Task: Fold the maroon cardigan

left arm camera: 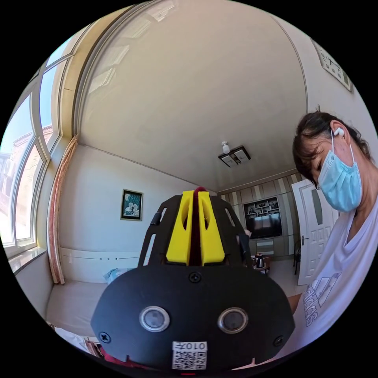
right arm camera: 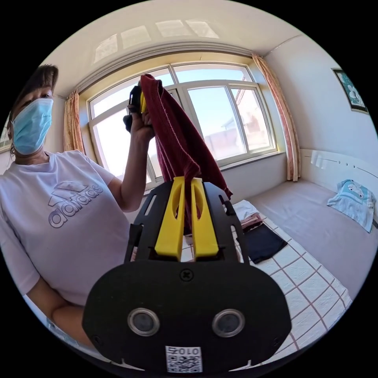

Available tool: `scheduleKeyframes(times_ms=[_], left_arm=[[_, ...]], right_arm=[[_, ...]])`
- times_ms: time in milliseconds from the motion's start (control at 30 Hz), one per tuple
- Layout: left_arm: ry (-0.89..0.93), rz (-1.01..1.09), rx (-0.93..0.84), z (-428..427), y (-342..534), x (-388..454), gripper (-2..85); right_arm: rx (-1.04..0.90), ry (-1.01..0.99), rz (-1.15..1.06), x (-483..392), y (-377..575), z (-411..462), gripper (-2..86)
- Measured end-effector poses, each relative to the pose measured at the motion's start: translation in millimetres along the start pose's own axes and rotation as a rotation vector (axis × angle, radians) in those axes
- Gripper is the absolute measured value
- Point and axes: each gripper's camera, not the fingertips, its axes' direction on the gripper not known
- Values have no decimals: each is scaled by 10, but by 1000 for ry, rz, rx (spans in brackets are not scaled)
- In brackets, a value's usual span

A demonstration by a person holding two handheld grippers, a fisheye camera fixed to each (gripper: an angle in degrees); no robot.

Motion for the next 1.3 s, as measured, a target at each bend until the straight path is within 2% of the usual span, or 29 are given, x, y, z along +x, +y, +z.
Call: scheduleKeyframes(times_ms=[133,267,367,533,633,733,800,867,900,967,1033,1133,1300], left_arm=[[-13,12,9,-8,-73,71,0],[-18,39,11,-33,-171,152,0],[57,12,51,-115,-262,109,0],[174,-98,111,-244,-374,-162,0],[118,-119,88,-307,-378,-333,0],[88,-171,92,-411,-302,-563,0],[27,-173,84,-474,-242,-685,0],[-50,-161,40,-527,-174,-853,0],[-109,-157,-11,-566,-119,-1003,0],[-181,-138,-135,-610,-15,-1270,0],[-208,-119,-327,-673,200,-1616,0],[-77,-135,-502,-860,565,-1876,0],[71,-174,-618,-1477,1155,-1823,0]], right_arm=[[32,-56,24,71,99,35,53],[41,51,-63,-66,217,54,81],[18,157,-167,-206,303,118,104],[-21,115,-129,-2,407,168,77],[31,-4,-149,27,409,59,45],[43,-1,-181,9,368,31,28],[-27,97,-171,35,289,59,23],[-147,380,-134,122,145,-22,18],[-161,455,-108,161,103,-89,17],[-90,658,-16,259,-48,-527,15],[-41,695,13,254,-160,-806,14],[-44,714,6,186,-245,-1008,13],[-123,669,67,136,46,-1080,12]])
